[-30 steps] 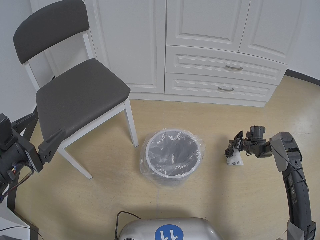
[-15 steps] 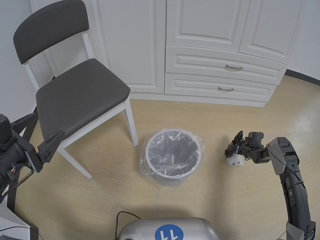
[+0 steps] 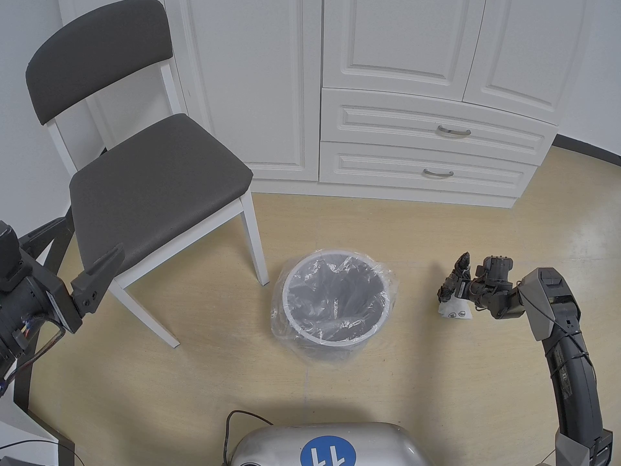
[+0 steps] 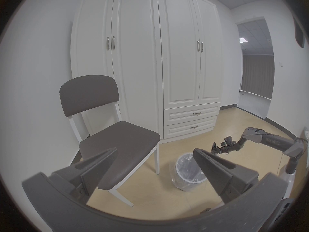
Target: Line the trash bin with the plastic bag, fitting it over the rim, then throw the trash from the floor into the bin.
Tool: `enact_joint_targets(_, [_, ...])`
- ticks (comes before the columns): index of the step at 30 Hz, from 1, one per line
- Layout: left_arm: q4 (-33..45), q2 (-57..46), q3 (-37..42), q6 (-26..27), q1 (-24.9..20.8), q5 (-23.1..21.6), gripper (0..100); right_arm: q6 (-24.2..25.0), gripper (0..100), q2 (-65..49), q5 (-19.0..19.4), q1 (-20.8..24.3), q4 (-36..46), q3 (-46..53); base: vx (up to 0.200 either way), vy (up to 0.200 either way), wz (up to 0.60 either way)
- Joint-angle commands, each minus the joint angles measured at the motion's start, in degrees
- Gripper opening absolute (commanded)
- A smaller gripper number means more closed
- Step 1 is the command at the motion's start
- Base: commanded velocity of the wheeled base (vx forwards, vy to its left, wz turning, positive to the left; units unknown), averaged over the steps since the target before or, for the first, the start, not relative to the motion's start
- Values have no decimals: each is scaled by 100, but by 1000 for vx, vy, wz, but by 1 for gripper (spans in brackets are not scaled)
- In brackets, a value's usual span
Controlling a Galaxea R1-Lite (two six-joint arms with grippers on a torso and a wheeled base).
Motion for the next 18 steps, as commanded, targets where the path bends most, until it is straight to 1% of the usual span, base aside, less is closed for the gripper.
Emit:
enact_joint_targets(1, [-9, 10, 1, -10, 5, 2, 100, 2, 0, -1, -9, 4, -15, 1, 0, 0, 0])
enact_joint_targets(7, [-9, 36, 10, -10, 49, 2, 100, -42, 0, -18, -9, 21, -23, 1, 0, 0, 0])
enact_joint_targets(10, [-9, 54, 1, 25, 41, -7, 100, -121, 0, -159, -44, 21, -173, 1, 0, 0, 0])
enact_joint_targets(12, [-9, 80, 27, 25, 23, -7, 100, -130, 0, -554, -194, -5, -322, 1, 0, 0, 0])
enact_joint_targets(14, [-9, 106, 27, 25, 23, 2, 100, -156, 0, -800, -246, -23, -305, 17, 0, 0, 0])
enact_joint_targets(15, [-9, 124, 10, 8, 23, -7, 100, -244, 0, -1213, -282, -40, -261, 377, 0, 0, 0])
enact_joint_targets(16, [-9, 124, 10, 8, 32, 2, 100, -270, 0, -1293, -282, -49, -252, 456, 0, 0, 0])
enact_joint_targets(17, [-9, 124, 10, -1, 32, -7, 100, -455, 0, -1741, -282, -84, -67, 931, 0, 0, 0])
enact_joint_targets(18, [-9, 115, 10, -1, 32, -7, 100, -578, 0, -1969, -282, -93, 126, 1160, 0, 0, 0])
